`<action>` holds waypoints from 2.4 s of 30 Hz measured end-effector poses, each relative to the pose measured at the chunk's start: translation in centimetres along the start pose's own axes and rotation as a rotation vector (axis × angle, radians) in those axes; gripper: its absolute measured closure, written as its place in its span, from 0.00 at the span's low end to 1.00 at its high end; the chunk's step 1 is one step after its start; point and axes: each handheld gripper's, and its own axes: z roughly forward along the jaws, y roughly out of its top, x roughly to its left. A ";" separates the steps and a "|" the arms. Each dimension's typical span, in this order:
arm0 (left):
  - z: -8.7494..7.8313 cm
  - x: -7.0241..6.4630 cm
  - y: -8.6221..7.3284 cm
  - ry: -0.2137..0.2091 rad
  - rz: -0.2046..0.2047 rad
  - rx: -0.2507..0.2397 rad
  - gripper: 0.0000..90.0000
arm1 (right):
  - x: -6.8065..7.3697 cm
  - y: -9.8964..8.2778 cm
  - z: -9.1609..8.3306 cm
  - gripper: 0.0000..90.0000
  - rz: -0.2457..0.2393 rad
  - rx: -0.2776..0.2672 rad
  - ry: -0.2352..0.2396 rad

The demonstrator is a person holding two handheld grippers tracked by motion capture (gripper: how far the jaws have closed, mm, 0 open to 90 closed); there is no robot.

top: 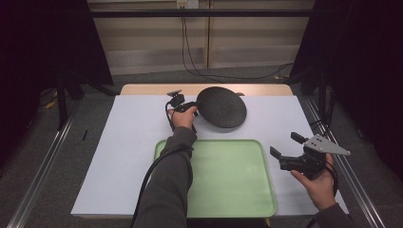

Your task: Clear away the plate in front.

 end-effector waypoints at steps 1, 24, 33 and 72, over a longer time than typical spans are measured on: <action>-0.1 -0.3 0.1 -0.014 -0.010 -0.001 0.94 | 0.0 0.0 0.0 0.06 0.000 0.000 0.000; -2.8 -3.9 3.4 -0.002 0.073 0.054 0.95 | -0.1 0.0 0.1 0.04 -0.006 -0.003 -0.008; -5.2 -4.5 4.5 -0.023 0.098 0.067 0.96 | -0.1 0.1 -0.1 0.02 -0.008 -0.009 -0.010; -12.7 -6.1 3.5 -0.196 0.182 0.287 0.97 | 0.1 0.1 0.1 0.01 0.002 -0.029 -0.005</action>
